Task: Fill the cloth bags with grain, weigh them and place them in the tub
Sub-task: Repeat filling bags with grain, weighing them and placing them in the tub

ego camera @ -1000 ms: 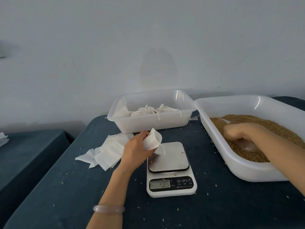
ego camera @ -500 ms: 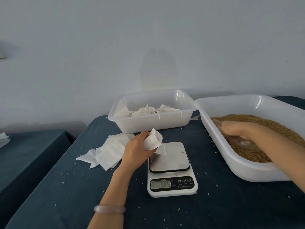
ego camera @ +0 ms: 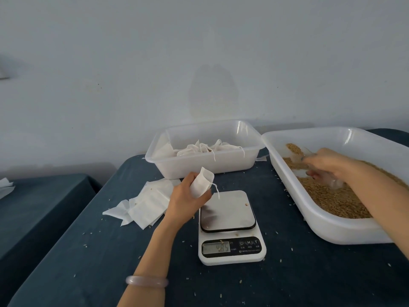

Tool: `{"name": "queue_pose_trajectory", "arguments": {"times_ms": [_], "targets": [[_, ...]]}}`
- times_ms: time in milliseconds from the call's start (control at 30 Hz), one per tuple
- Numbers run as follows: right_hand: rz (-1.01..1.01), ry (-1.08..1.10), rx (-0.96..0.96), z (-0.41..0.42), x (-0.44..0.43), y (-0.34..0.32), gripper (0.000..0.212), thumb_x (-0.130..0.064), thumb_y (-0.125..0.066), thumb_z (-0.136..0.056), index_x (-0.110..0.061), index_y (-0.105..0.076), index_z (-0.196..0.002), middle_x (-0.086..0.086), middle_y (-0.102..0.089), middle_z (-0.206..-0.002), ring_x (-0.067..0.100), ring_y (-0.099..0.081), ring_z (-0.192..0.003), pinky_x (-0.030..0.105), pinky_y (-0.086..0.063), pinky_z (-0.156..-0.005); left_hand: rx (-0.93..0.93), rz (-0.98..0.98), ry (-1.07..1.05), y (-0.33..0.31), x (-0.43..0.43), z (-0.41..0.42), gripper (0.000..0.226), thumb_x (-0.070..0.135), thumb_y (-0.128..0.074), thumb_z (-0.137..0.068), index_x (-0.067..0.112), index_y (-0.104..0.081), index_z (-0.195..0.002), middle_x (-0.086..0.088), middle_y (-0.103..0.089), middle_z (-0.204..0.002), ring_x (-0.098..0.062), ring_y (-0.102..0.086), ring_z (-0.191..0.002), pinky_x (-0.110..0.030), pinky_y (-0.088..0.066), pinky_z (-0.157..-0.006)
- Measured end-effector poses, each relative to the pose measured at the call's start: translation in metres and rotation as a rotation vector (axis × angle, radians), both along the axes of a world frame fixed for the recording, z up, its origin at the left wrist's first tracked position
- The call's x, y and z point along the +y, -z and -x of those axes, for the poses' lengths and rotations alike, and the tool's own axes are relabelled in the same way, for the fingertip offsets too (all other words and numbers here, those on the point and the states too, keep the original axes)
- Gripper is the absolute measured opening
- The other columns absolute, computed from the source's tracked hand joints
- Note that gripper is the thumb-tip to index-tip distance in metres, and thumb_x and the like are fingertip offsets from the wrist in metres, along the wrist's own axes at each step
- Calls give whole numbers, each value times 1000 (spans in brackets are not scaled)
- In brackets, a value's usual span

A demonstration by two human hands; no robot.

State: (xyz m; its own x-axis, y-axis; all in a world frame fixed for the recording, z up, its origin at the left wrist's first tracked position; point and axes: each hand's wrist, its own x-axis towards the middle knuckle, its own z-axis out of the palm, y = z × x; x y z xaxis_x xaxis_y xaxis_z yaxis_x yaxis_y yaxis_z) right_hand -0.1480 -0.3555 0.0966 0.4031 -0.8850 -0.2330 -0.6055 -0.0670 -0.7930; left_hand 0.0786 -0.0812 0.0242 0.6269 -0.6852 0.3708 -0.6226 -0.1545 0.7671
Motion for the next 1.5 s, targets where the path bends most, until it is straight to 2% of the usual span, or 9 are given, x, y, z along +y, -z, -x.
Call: {"name": "queue_pose_trajectory", "arguments": {"times_ms": [167,333,467,533,667,833,1167,1367,1500], "targets": [[153,-34,24,4,2,-4,28,-18,-54,-99,7,-57,-113,14,-58,-83,21,-54,-69,28,-42,-54,61,18,32,-3,0,2,29,44,-74,-78,48,-50,-94,29,-61,-91,6,-57,-85,-9,-45,-58],[488,-215,71,8,15,-16,36,-18,-52,-99,-12,-51,-135,9,-66,-105,28,-65,-90,35,-48,-72,109,18,56,-2,0,2,32,41,-76,-80,42,-51,-100,21,-63,-94,-3,-60,-89,-22,-48,-67],[644,-450,-26,1,38,-21,37,-11,-48,-99,-25,-55,-132,-5,-63,-126,16,-60,-110,40,-50,-91,82,-19,82,-3,1,3,34,34,-77,-81,46,-50,-98,29,-60,-94,6,-58,-87,-12,-47,-60],[644,-576,-86,-4,52,-21,38,-9,-48,-100,-32,-59,-128,-17,-60,-128,4,-54,-120,31,-44,-99,68,-23,79,-2,1,2,33,32,-77,-81,44,-51,-99,34,-59,-94,10,-56,-89,-9,-46,-61],[830,-678,-30,-18,70,-16,41,-7,-54,-97,-33,-62,-127,-16,-64,-121,3,-56,-108,24,-41,-89,65,-19,63,-1,1,0,34,30,-78,-80,41,-52,-98,33,-59,-93,10,-56,-89,-8,-46,-60],[950,-703,37,-23,69,-13,40,-9,-57,-95,-34,-63,-125,-12,-64,-118,11,-60,-108,35,-34,-105,46,-24,58,0,0,-1,35,29,-78,-79,40,-52,-99,23,-62,-94,9,-56,-88,-8,-46,-62],[1089,-653,143,-20,69,-20,41,-16,-52,-98,-43,-58,-129,-14,-59,-116,13,-51,-114,35,-18,-111,-11,-69,72,-3,1,3,33,32,-77,-80,43,-51,-98,38,-58,-93,12,-54,-90,-8,-43,-63],[1217,-667,220,-25,74,-28,41,-18,-50,-100,-42,-54,-133,-20,-51,-107,9,-50,-115,34,-10,-115,-104,-72,107,-3,2,11,34,44,-69,-79,41,-52,-108,27,-63,-96,4,-58,-91,-16,-48,-67],[1251,-693,202,-26,76,-34,37,-27,-47,-100,-42,-56,-132,-18,-58,-109,10,-51,-114,33,-7,-115,-114,-65,130,-4,2,14,38,48,-64,-78,35,-52,-112,18,-66,-98,-3,-61,-87,-33,-53,-73]]}}
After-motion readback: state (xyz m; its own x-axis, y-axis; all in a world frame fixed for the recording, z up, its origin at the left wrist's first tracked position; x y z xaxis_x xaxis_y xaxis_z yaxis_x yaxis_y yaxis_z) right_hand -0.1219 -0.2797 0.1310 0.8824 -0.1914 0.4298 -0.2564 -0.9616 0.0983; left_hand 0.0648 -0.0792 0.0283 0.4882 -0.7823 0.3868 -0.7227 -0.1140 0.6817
